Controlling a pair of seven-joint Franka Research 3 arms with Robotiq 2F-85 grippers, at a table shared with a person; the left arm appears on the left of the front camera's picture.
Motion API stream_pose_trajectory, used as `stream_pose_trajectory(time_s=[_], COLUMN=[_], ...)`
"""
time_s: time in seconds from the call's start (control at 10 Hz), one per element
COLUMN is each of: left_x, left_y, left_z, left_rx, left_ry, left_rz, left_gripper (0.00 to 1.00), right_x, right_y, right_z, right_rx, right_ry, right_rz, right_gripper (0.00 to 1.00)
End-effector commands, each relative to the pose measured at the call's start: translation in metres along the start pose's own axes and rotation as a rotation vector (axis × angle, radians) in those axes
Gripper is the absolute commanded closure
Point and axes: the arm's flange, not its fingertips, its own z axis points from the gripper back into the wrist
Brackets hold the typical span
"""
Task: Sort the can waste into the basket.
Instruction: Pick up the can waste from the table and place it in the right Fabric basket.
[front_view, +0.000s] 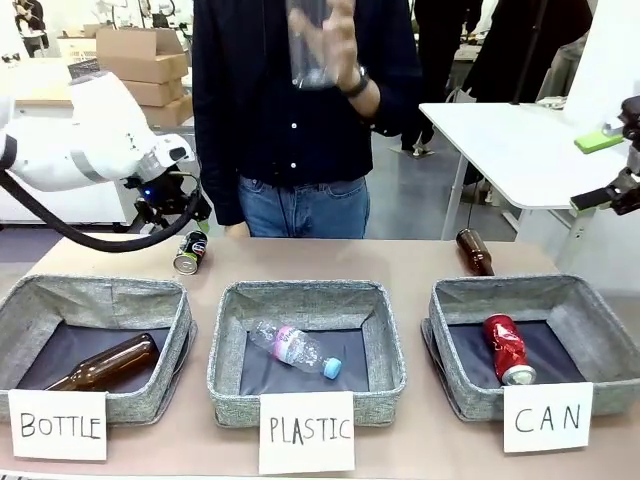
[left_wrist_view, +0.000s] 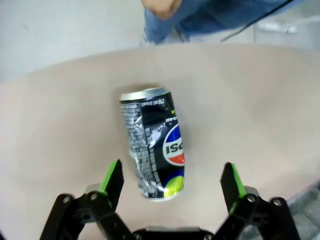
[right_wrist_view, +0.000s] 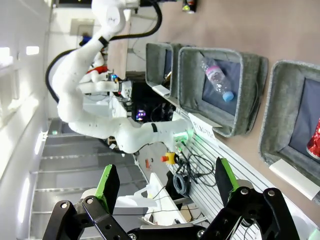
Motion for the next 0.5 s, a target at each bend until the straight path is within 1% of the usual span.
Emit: stream_pose_trajectory(time_s=[0.0, 0.2, 0.3, 0.4], left_x=[0.022, 0.023, 0.024, 0.024], left_y=[0.000, -0.003, -0.001, 0.000], left_z=[-0.014, -0.045, -0.054, -0.063], left_rx=[0.036, 0.100, 0.117, 0.126], left_ry=[0.093, 0.132, 0.132, 0.160], left_rz=[0.034, 0.061, 0.076, 0.076], left_gripper=[0.00, 0.00, 0.00, 0.00], right_x=[0.000, 0.000, 0.000, 0.000], right_y=[-0.001, -0.001, -0.001, -0.001], right_z=[0.001, 0.001, 0.001, 0.001], right_rx=[-0.014, -0.014, -0.014, -0.014], right_ry=[0.000, 0.000, 0.000, 0.000], right_rz=[0.029, 0.029, 0.029, 0.029], right_gripper=[0.00, 0.00, 0.00, 0.00])
